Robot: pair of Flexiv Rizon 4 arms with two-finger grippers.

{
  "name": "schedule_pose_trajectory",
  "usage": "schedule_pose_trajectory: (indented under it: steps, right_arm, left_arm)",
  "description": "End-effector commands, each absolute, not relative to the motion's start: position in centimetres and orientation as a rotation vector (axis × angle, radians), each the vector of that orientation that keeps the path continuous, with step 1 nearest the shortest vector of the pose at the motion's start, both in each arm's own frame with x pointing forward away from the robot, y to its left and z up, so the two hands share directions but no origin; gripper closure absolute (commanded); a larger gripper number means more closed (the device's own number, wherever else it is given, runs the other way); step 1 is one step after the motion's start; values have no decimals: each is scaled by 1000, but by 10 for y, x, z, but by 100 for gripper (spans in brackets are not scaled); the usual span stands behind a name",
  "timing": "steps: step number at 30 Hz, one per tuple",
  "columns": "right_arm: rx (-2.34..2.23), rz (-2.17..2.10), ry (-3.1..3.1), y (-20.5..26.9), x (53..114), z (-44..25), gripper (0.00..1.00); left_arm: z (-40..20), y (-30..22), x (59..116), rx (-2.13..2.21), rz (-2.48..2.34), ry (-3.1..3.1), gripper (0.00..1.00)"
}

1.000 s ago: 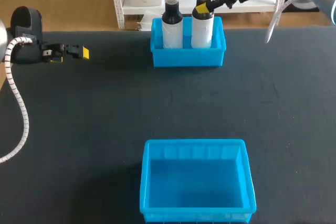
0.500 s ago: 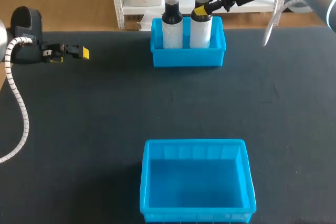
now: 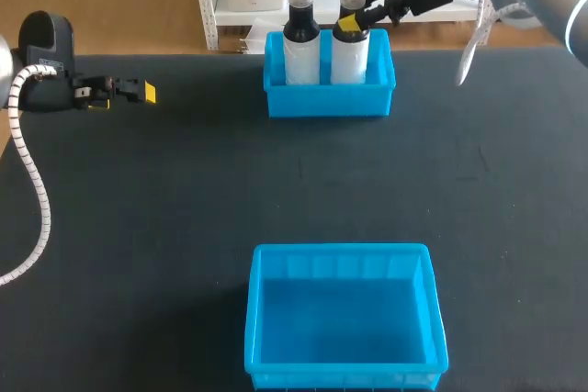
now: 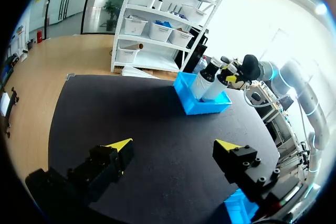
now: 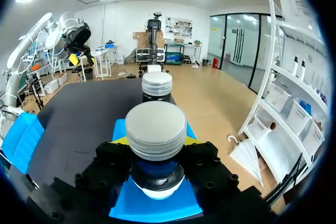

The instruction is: Pick up the bottle, and place it in the far bin if it is heavy, or in the near bin if it is light.

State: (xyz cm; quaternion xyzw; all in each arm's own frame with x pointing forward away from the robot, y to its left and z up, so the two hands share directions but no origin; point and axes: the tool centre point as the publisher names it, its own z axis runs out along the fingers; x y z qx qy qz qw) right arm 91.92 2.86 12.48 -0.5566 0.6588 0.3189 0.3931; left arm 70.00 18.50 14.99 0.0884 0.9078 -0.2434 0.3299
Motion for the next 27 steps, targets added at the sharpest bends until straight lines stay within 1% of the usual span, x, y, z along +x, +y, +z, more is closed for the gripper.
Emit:
schedule_pose_trajectory:
  steps: [1,9,10,11,12,14,15,16,17,27]
  right_arm:
    - [-1492,926,1649,30,930,125,100]
    - [-1494,934,1655,30,930,123,100]
    - [-1496,936,1655,30,930,122,99]
    - [-1497,937,1656,30,930,122,82]
    - [-1498,938,1655,30,930,122,76]
    - [-1499,939,1657,30,931,122,73]
    - [-1499,939,1659,30,931,121,64]
    - [-1500,940,1662,30,932,121,51]
    - [-1500,940,1664,30,932,121,0]
    - [-1496,914,1695,19,928,128,0]
  left_arm:
    - [150,185,700,231,-637,2375,0]
    - [150,185,700,231,-637,2375,0]
    - [150,185,700,231,-637,2375,0]
    - [150,185,700,231,-637,2375,0]
    - [150,185,700,231,-637,2375,0]
    - [150,185,700,231,-637,2375,0]
    - [150,185,700,231,-637,2375,0]
    - [150,185,700,231,-637,2375,0]
    - [150,185,700,231,-637,2375,0]
    - [150,185,700,231,-637,2375,0]
